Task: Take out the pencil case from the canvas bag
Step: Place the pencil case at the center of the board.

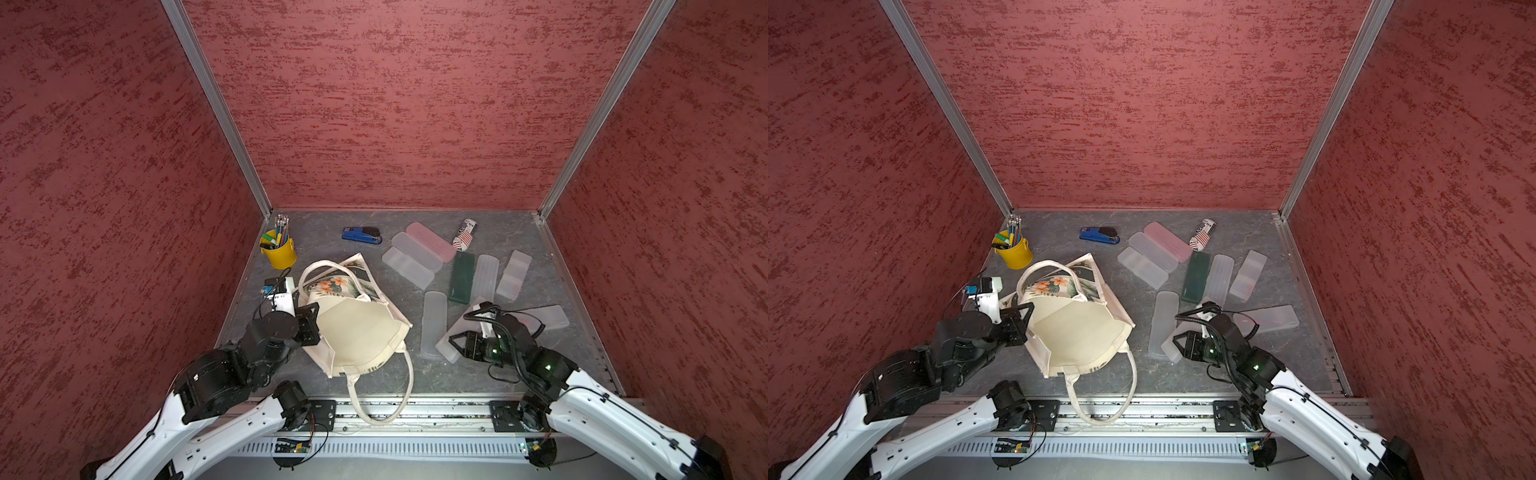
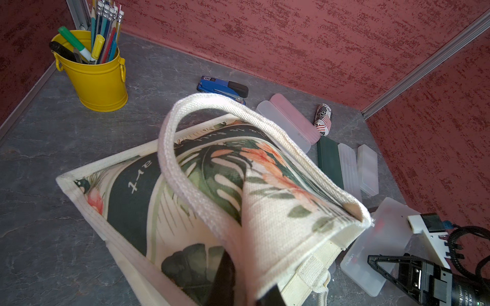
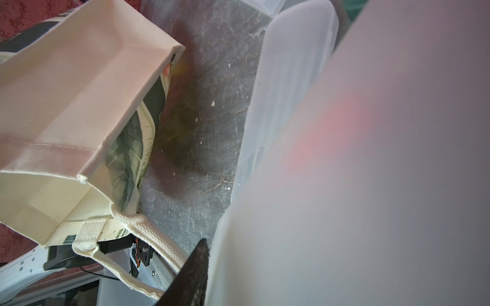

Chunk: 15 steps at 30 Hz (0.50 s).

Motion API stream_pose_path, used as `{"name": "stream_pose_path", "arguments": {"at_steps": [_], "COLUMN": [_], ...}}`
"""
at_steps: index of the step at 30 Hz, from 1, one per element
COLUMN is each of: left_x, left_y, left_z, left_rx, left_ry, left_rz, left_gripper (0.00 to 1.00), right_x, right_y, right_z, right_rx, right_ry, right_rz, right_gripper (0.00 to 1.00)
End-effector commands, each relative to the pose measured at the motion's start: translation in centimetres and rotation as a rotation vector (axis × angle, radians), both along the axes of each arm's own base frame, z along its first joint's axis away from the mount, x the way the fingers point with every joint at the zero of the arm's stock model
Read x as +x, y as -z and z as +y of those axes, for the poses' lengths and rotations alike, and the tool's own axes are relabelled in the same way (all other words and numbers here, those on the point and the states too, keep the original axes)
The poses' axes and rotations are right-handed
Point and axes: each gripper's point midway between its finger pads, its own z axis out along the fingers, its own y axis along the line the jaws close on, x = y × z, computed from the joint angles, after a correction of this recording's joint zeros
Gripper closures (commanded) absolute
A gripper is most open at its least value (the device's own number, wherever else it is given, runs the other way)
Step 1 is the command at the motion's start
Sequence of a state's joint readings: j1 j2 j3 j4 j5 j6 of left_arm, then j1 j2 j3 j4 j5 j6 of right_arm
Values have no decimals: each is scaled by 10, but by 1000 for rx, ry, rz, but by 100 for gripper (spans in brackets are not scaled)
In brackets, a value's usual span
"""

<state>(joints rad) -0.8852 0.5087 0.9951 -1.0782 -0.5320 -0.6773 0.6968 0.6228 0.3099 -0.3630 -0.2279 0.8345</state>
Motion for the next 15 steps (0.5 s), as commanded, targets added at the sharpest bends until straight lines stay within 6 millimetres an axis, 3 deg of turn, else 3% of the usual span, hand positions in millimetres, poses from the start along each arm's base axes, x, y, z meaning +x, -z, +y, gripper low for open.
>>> {"name": "stream_pose_path", "arguments": {"at_steps": [1, 10, 15], "left_x": [5, 3, 4], "left_y": [-16, -18, -18], "left_z": [-4, -4, -4], "left_rx": [-79, -90, -84], "left_ry": [-14, -6, -5], "left_rz": [-56, -60, -59], "left_gripper": [100, 100, 100], "right_x": [1, 5, 3], "right_y": [-4, 34, 50], "right_z": [4, -18, -23], "right_rx": [68, 65, 104], "right_ry": [6, 73, 95], "right_rz": [17, 102, 151], "right_gripper": [82, 83, 74]}}
